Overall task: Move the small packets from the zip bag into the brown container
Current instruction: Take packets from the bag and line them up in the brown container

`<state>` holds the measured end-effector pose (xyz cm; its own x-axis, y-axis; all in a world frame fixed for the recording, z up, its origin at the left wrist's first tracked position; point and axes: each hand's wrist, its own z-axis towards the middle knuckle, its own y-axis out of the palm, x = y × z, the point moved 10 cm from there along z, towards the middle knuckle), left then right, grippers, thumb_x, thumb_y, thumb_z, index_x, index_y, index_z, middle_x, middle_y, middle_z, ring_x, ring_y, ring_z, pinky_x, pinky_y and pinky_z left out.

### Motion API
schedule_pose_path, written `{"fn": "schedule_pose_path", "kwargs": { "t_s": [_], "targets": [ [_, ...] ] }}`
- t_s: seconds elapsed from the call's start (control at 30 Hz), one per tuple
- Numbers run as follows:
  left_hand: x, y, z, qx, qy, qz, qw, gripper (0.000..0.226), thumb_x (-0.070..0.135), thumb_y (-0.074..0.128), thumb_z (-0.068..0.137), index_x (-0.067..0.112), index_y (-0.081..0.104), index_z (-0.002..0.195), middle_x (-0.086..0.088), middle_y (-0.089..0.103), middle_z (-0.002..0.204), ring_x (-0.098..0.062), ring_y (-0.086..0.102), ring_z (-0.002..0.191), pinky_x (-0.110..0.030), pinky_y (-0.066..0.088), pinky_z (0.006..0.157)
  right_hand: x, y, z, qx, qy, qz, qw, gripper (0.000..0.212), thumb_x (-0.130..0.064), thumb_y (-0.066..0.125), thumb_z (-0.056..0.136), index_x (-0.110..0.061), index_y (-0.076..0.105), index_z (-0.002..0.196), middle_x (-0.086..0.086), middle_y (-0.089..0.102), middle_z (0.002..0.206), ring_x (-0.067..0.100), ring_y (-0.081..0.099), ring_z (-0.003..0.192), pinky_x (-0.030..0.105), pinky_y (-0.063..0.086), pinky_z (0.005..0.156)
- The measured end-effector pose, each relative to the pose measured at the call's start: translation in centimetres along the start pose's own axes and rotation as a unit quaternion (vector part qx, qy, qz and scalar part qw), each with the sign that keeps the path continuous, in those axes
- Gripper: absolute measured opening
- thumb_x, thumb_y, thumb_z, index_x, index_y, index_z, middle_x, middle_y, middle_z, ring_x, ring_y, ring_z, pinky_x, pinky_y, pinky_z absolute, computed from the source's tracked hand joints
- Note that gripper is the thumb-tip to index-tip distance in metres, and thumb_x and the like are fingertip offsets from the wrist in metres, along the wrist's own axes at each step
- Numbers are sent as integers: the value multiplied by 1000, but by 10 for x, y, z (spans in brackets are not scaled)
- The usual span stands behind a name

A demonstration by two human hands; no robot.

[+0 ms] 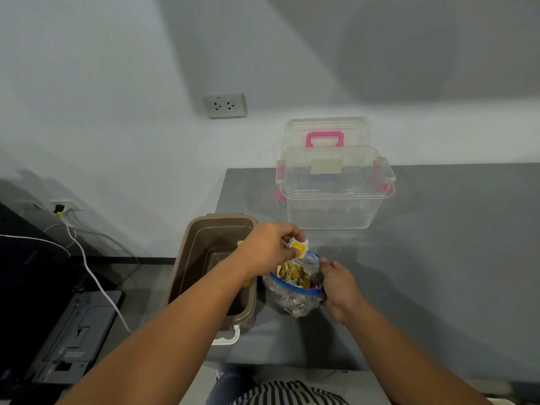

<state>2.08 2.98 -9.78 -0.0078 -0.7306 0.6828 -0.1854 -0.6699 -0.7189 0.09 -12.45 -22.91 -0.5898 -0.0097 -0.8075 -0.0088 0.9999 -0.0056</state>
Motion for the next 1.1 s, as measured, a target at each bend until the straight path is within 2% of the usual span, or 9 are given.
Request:
{"fn": "schedule_pose_path", "kwargs": {
  "t_s": [0.13, 0.23, 0.3, 0.4, 0.53, 0.63, 0.77, 0.97, 1.1],
  "targets": [
    [-2, -3, -5, -12, -6, 16, 1000, 37, 19, 82, 81, 28, 70, 115, 17, 65, 93, -3, 66, 84, -20, 57, 79, 1, 1, 0, -2, 0, -9, 1000, 29, -31, 41, 109, -9, 55, 95, 11, 57, 85, 22, 54, 76, 36, 48, 68],
    [-1, -9, -8, 8, -9, 29, 1000, 23, 18, 81, 81, 28, 71, 100, 17, 61, 78, -1, 60, 72, -15, 51, 68, 1, 2, 0, -2, 2, -11, 1000, 31, -31, 41, 109, -7, 55, 97, 12, 58, 84, 23, 56, 77, 38, 50, 71],
    [0, -15, -9, 24, -3, 31, 999, 15, 20, 81, 82, 25, 73, 93, 15, 62, 75, -2, 59, 69, -18, 53, 69, 1, 2, -1, -3, 3, -2, 1000, 30, -30, 41, 109, -6, 55, 97, 11, 57, 82, 22, 55, 75, 38, 49, 70],
    [0, -30, -12, 42, 22, 32, 998, 10, 25, 81, 81, 26, 74, 88, 12, 66, 88, -5, 64, 84, -30, 58, 82, 1, 2, -2, -5, 4, 1, 1000, 30, -31, 42, 108, -6, 55, 97, 10, 56, 79, 22, 55, 74, 38, 50, 71],
    [-2, -68, -21, 106, 41, 26, 993, 11, 29, 83, 78, 27, 77, 86, 12, 60, 108, -2, 58, 99, -23, 48, 90, 0, 2, -2, -12, 3, 8, 1000, 30, -29, 42, 109, -8, 52, 92, 10, 55, 75, 21, 52, 70, 38, 48, 68],
    [-5, -97, -32, 155, 30, 8, 987, 8, 29, 82, 79, 28, 77, 86, 11, 65, 97, -1, 60, 91, -17, 47, 81, -2, 3, -4, -12, 0, 14, 1000, 28, -26, 42, 109, -7, 50, 89, 10, 53, 73, 20, 49, 65, 34, 45, 61],
    [-23, -122, -48, 179, -5, -42, 983, 9, 24, 82, 81, 24, 77, 89, 6, 71, 78, 1, 58, 67, -9, 46, 65, -2, 4, -3, -14, -3, 11, 1000, 28, -26, 42, 109, -7, 51, 90, 11, 55, 75, 22, 50, 68, 36, 45, 65],
    [-63, -131, -63, 156, -83, 1, 984, 8, 23, 81, 82, 27, 76, 86, 3, 71, 79, -8, 65, 72, -25, 55, 71, -3, 9, -1, -17, -6, 2, 1000, 29, -26, 43, 108, -7, 52, 89, 11, 55, 74, 22, 51, 68, 38, 45, 67],
    [-83, -116, -64, 93, -102, 64, 988, 8, 24, 81, 82, 28, 74, 84, 7, 71, 79, -7, 66, 74, -21, 53, 69, -3, 10, 0, -15, -9, -4, 1000, 30, -27, 43, 108, -7, 52, 87, 12, 56, 75, 23, 51, 69, 38, 45, 68]
  ]
}}
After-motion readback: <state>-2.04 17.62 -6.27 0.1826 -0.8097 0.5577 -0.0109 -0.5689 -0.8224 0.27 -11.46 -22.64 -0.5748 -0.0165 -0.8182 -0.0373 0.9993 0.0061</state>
